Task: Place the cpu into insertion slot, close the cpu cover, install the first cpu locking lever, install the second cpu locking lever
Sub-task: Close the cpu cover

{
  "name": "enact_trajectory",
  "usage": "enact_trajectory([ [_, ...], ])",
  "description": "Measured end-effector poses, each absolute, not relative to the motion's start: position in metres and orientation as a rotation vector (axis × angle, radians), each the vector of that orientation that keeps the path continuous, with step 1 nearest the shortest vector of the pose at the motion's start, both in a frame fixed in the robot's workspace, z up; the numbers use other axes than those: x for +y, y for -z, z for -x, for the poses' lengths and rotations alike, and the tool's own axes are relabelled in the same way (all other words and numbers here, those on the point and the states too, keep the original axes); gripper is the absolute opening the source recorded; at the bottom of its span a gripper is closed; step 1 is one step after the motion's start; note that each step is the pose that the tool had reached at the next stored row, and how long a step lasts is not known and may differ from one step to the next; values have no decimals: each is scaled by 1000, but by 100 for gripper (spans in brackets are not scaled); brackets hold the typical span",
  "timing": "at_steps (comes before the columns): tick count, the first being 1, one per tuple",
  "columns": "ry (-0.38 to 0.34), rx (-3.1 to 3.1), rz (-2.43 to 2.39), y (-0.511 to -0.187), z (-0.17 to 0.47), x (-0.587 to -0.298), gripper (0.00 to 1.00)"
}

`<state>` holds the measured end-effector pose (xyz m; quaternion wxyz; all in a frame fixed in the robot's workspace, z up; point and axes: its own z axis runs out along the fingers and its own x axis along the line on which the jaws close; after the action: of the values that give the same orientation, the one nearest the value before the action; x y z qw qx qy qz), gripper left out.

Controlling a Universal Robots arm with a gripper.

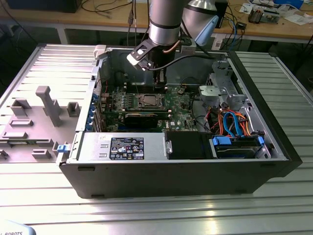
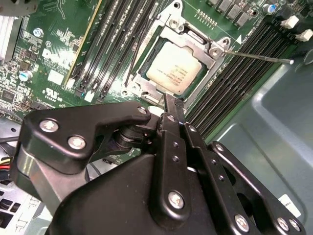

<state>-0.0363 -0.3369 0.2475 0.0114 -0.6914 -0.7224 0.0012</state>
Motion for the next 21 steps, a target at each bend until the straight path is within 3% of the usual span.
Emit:
enact_trajectory([
  [21, -4, -2272, 2138, -233, 60, -337, 11],
])
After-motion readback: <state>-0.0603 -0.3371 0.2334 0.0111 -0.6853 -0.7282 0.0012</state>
